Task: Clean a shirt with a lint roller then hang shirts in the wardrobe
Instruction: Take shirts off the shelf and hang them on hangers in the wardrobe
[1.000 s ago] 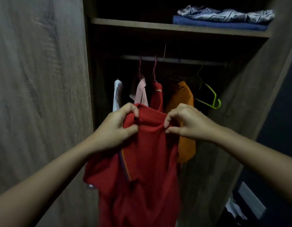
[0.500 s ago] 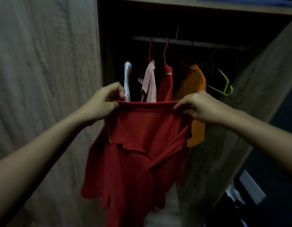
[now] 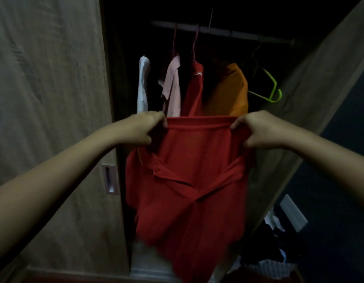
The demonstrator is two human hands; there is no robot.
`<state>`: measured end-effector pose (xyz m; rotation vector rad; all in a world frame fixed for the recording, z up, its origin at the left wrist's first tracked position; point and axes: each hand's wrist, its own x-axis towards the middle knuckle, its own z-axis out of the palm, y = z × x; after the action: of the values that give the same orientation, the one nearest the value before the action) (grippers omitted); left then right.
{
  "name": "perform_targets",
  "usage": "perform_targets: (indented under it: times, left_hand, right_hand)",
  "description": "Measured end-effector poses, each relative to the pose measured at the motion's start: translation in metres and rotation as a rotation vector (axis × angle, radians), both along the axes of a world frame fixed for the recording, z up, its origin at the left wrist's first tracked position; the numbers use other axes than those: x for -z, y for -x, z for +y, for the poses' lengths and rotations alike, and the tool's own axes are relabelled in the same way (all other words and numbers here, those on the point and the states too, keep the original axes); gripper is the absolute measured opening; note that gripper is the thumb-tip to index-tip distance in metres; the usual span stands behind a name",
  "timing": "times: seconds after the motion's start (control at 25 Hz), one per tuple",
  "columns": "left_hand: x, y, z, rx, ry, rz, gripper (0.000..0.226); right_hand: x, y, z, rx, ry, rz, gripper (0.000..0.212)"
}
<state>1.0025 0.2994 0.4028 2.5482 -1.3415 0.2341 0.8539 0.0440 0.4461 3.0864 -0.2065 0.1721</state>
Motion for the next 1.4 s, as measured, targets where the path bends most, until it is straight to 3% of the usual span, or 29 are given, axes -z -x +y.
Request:
perform_targets:
  times: [0.12,0.24,0.32,0.52,0.68,0.84,1.0,1.12,1.24,1.4]
  left_hand:
    - [0.003,-0.004,-0.03,0.118,-0.097,0.02,0.048]
    - [0.0,-0.011,-0.068,0.216,-0.071,0.2,0.035]
    - [-0.002,-0.006,-0.101,0.298,-0.029,0.338,0.026]
    - [-0.031,0.019,-0.193,0.41,0.177,0.353,0.044]
    - [-0.06,0.016,-0.272,0.261,0.329,0.264,0.056]
    - [-0.076,-0.01,-0.355,-0.038,0.743,0.621,0.056]
    - [-0.071,-0.024,-0.409,-0.219,0.839,0.892,0.078]
    - [-0.065,-0.038,-0.43,-0.173,0.924,1.025,0.06]
    - [-0.072,-0.042,-0.436,-0.097,1.068,1.081,0.009]
    - [-0.091,-0.038,-0.43,-0.015,1.073,1.189,0.024]
  right_hand:
    - [0.008,0.016,-0.018,0.019,-0.032,0.213,0.058]
    - [0.004,0.018,-0.052,0.071,0.049,0.213,0.058]
    - [0.0,0.014,-0.082,0.121,0.165,0.181,0.055]
    - [0.001,-0.001,-0.136,0.274,0.576,0.312,0.042]
    - [0.005,-0.008,-0.173,0.34,0.803,0.399,0.053]
    - [0.009,-0.014,-0.183,0.322,0.88,0.402,0.055]
    - [0.011,-0.012,-0.187,0.301,0.876,0.354,0.056]
    - [0.014,-0.012,-0.189,0.289,0.875,0.326,0.056]
    - [0.016,-0.011,-0.191,0.28,0.857,0.311,0.056]
    - [0.015,-0.012,-0.189,0.284,0.851,0.311,0.056]
